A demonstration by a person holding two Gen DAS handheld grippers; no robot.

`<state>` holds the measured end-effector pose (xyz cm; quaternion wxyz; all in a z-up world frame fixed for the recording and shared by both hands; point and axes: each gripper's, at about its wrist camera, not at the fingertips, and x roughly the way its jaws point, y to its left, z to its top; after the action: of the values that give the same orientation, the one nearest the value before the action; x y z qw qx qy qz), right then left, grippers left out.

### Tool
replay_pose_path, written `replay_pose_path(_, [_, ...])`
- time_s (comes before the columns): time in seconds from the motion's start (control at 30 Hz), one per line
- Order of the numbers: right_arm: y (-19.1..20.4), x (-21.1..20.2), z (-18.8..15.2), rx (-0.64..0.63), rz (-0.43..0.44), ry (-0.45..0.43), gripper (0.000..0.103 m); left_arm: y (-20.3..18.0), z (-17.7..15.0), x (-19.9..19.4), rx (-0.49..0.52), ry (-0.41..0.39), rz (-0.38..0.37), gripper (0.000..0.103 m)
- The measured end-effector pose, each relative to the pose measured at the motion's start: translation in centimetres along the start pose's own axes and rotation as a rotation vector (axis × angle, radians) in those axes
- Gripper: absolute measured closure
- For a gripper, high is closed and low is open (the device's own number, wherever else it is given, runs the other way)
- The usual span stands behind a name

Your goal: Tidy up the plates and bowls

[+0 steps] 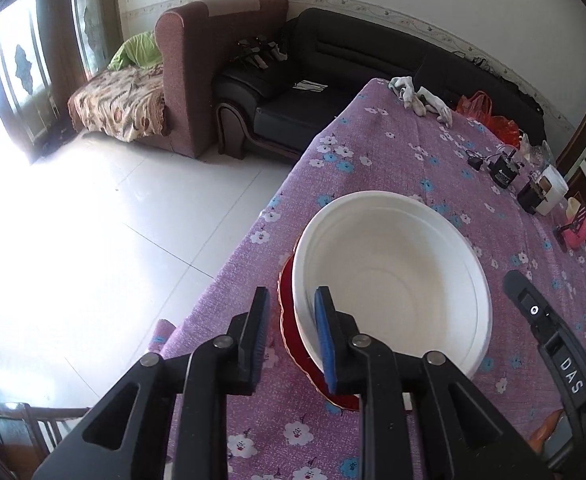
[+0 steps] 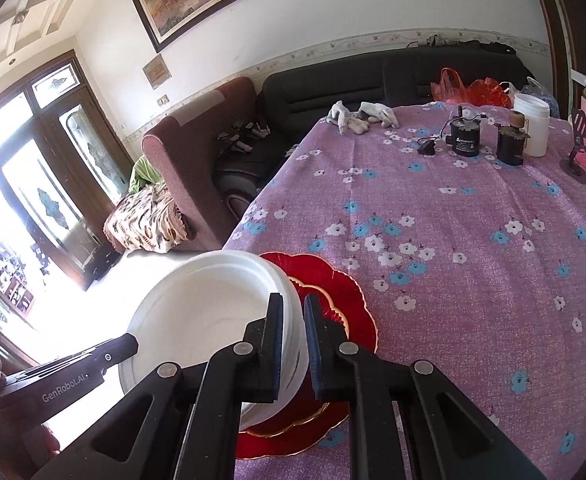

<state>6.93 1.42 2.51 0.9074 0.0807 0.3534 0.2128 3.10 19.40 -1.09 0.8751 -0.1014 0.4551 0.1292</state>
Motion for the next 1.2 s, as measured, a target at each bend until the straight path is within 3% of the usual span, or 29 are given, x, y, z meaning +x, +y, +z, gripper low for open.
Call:
replay_pose_path(0.1, [-1.1, -0.7, 0.2, 0.025, -0.003, -0.036, 0.089, -0.9, 0.0, -0.2, 0.075, -0.032, 0.125, 0.066])
replay_pose_path(0.27, [-3.5, -1.5, 0.4, 0.069, -0.017, -0.091, 0.089, -1.5, -0.2, -1.0, 0.149, -0.081, 0.266, 0.065])
replay_pose_path(0.43, [-6.6, -1.2, 0.2, 0.120, -0.050, -0.097, 0.089, -1.8, -0.1, -1.7, 0.209, -0.132, 0.409, 0.056])
replay_pose_path(0.53, [-8.6, -1.0, -0.2, 0.146, -0.057, -0.103, 0.089, -1.1, 0.1, -2.5, 0.158, -0.146, 0.382, 0.056])
replay_pose_path(0.73, [-11.9, -2.2, -0.7, 0.113, -0.112, -0.197, 0.089, -3.0, 0.2, -6.2, 0.120, -0.271, 0.261, 0.050])
replay_pose_path(0.93, [-15.3, -3.7, -0.6, 0.158, -0.108, -0.236, 0.089, -8.4, -0.8, -7.4, 0.162, -0.331, 0.126, 0.046])
replay_pose_path(1.07, [-16.3, -4.5, -0.6, 0.138, -0.126, -0.233, 0.089, -13.1, -1.9, -7.3, 0.205, -0.373, 0.055, 0.038])
replay_pose_path(1.2, [-17.4, -5.9, -0.8, 0.110, -0.161, -0.254, 0.089, -17.1, -2.6, -6.1, 0.245, -0.359, 0.007, 0.037])
